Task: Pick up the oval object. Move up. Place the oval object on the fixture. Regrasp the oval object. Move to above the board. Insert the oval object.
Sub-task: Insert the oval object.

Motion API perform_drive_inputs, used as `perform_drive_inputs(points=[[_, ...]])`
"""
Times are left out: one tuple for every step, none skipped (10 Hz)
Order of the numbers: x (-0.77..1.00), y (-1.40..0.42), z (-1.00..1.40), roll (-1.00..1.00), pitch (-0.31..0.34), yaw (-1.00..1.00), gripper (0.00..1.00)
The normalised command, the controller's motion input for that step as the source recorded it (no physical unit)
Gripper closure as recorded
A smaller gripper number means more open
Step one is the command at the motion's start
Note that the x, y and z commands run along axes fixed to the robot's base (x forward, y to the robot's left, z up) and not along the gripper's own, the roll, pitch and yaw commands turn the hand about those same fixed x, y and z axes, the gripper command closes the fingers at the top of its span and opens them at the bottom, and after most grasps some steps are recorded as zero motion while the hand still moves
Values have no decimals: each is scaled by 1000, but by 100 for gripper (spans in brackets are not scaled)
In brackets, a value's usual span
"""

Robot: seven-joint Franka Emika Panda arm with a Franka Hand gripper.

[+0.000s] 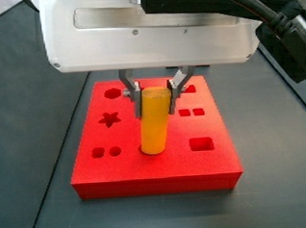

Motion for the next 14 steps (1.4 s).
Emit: perform_drive_inputs(points=[[0, -49, -180, 0, -36, -91, 100], [0, 0, -269, 54, -4, 0, 100], [0, 23, -283, 46, 0, 0, 100], [0, 57, -257, 14, -1, 0, 100], [0, 46, -194, 0, 0, 0, 100], [0, 49, -177, 0, 0, 0, 100], [0, 66, -169, 0, 0, 0, 100], [0, 0, -123, 0, 0, 0, 100], [0, 0, -194, 40, -16, 0, 100], [0, -46, -560, 159, -100, 0, 100], [23, -26, -729, 277, -107, 0, 100], [37, 0, -706, 287, -109, 0, 100], [34, -3, -729, 254, -123, 0, 100], [97, -69, -737, 214, -144, 0, 100]])
